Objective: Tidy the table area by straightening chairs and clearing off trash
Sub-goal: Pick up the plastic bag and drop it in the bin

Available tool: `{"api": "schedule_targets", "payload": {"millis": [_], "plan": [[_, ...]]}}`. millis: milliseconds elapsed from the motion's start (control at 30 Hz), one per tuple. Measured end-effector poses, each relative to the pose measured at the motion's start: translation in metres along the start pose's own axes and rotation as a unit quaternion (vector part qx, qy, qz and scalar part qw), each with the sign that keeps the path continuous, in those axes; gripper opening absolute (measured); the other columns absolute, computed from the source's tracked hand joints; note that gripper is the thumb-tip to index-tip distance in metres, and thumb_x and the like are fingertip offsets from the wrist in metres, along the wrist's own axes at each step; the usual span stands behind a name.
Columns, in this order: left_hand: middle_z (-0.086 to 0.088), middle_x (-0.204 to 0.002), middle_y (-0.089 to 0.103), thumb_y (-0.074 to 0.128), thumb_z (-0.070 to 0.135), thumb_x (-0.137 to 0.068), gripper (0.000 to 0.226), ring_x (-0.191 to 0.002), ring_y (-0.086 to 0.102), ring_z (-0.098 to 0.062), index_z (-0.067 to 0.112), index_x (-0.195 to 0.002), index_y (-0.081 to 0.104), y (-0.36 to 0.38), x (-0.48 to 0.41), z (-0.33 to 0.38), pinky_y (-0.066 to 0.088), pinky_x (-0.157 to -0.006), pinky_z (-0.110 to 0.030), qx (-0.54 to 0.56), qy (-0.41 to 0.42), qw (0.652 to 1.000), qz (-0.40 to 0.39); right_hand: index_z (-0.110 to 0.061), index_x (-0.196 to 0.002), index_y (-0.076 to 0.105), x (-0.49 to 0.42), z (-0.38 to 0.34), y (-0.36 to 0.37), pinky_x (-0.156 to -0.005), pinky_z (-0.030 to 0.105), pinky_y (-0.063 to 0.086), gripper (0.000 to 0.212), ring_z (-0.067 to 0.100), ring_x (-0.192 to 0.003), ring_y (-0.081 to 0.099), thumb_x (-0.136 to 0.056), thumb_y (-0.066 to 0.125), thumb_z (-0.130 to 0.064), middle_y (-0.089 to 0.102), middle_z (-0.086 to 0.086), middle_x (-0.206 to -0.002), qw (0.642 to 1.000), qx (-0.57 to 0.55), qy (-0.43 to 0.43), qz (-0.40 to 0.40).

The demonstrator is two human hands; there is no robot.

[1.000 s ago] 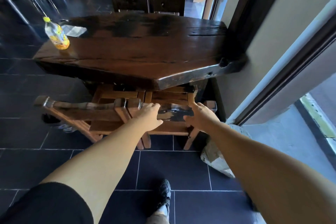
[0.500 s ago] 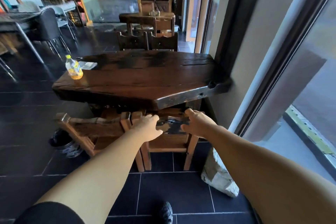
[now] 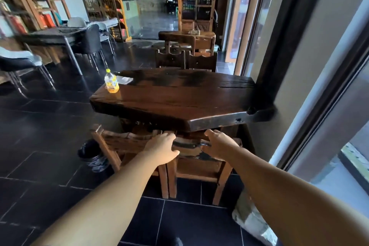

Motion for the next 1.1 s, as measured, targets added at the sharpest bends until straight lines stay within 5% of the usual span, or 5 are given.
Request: {"api": "schedule_targets", "payload": {"millis": [733, 867, 1100], "plan": [[0.001, -0.136, 0.052, 0.058, 0.045, -0.091, 0.054, -0.123, 0.052, -0.023, 0.021, -0.138, 0.047, -0.083, 0.079, -0.370, 0.048, -0.097, -0.043, 0.032, -0.258, 0.965, 0.042, -0.020, -0.145, 0.042, -0.176, -0.370, 0.097, -0.098, 0.036, 0.043, 0.054, 0.026, -0.124, 0.053, -0.096, 0.055, -0.037, 0.053, 0.006, -0.134, 0.967, 0.023, -0.221, -0.125], [0.001, -0.135, 0.052, 0.056, 0.045, -0.093, 0.054, -0.123, 0.051, -0.022, 0.020, -0.139, 0.045, -0.102, 0.080, -0.448, 0.048, -0.096, -0.041, 0.027, -0.279, 0.959, 0.040, -0.024, -0.129, 0.050, -0.216, -0.443, 0.116, -0.096, 0.041, 0.050, 0.045, 0.028, -0.116, 0.060, -0.089, 0.058, -0.044, 0.058, 0.002, -0.121, 0.962, 0.026, -0.240, -0.128], [0.000, -0.141, 0.050, 0.058, 0.047, -0.093, 0.060, -0.127, 0.050, -0.021, 0.020, -0.144, 0.042, -0.126, 0.086, -0.567, 0.046, -0.101, -0.042, 0.042, -0.316, 0.947, 0.045, -0.017, -0.145, 0.042, -0.275, -0.556, 0.157, -0.104, 0.041, 0.046, 0.060, 0.028, -0.128, 0.052, -0.094, 0.060, -0.043, 0.052, 0.007, -0.139, 0.951, 0.045, -0.271, -0.140]]}}
Point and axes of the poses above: each hand's wrist, its own x-axis away from the middle knuckle, its own y-axis out of the palm, z = x × y, the point moved 7 cm from there along -x, towards the middle knuckle
